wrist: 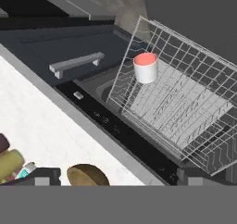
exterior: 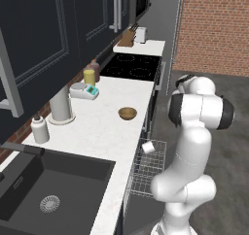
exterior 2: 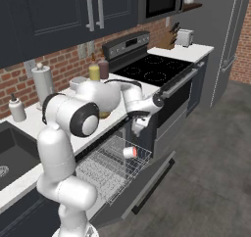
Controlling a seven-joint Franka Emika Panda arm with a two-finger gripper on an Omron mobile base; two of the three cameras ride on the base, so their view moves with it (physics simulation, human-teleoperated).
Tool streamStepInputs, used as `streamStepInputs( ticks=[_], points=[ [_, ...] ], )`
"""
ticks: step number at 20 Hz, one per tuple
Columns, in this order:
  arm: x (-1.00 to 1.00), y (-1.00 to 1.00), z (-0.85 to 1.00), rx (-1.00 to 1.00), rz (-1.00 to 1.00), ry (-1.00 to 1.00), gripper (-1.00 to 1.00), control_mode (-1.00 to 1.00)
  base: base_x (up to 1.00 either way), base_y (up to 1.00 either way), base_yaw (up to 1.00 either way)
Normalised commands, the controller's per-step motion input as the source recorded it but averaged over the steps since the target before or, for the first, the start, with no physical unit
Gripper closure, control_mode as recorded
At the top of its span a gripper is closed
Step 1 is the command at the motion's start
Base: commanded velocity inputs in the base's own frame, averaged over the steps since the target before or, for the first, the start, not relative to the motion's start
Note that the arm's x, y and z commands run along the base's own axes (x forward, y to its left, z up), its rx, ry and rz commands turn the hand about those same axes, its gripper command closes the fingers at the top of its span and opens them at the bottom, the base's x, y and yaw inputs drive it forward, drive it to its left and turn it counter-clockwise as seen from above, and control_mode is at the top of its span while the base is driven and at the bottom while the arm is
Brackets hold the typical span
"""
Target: Pick up the cup and bowl from the counter, place them in the dishwasher, and close the dishwasher door.
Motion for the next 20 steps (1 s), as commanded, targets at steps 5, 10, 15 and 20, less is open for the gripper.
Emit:
streamStepInputs(
  ticks=[5, 10, 15, 20],
  points=[
    [0.02, 0.64, 0.18, -0.08, 0.28, -0.04, -1.0, -1.0, 0.0, 0.0, 0.0],
    [0.12, 0.73, 0.0, -0.11, 0.25, 0.0, -1.0, -1.0, 0.0, 0.0, 0.0],
    [0.03, 0.53, 0.0, -0.13, 0.2, 0.0, -1.0, -1.0, 0.0, 0.0, 0.0],
    [0.0, 0.45, 0.0, -0.11, 0.15, 0.0, -1.0, -1.0, 0.0, 0.0, 0.0]
  ],
)
